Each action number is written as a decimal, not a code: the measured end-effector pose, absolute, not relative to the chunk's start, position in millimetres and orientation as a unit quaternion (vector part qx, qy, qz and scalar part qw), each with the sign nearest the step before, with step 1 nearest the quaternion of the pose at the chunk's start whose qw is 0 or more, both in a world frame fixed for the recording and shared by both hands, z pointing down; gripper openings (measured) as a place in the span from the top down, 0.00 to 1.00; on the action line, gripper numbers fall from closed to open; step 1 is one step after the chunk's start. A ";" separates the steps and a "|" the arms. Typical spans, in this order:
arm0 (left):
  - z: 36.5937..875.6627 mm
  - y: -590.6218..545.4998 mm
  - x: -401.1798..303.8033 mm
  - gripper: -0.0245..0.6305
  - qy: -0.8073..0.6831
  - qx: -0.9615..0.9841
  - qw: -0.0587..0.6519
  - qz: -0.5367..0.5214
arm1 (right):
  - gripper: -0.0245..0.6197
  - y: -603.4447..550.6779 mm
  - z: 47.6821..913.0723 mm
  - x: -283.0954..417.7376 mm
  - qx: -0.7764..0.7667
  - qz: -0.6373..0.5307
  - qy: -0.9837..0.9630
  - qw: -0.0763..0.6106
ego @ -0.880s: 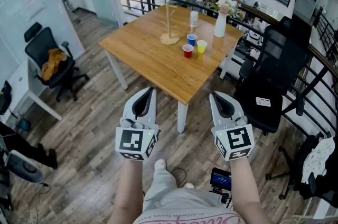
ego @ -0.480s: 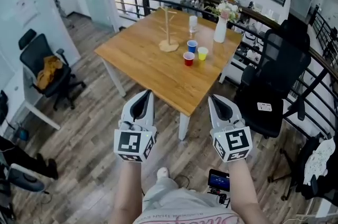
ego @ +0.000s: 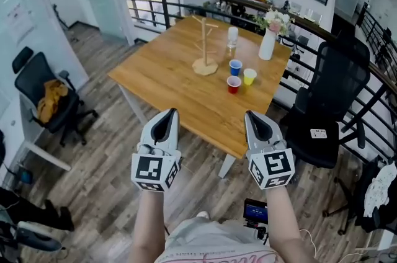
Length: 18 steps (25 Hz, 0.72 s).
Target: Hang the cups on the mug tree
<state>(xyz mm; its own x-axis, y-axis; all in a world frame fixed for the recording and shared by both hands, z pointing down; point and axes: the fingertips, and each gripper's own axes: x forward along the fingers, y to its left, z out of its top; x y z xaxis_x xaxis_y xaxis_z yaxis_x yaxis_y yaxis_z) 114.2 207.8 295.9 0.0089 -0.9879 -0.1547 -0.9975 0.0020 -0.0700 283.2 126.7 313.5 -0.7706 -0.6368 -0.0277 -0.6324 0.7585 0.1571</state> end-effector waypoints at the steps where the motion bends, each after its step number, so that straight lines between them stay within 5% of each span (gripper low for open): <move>1: 296.6 205.2 105.7 0.95 0.704 -0.706 0.078 0.031 | 0.96 123.1 313.5 277.1 0.343 -0.079 -0.936 0.013; 18: 326.4 178.3 17.9 0.95 0.721 -0.689 0.048 0.047 | 0.96 71.3 342.2 209.4 0.347 -0.074 -0.933 0.053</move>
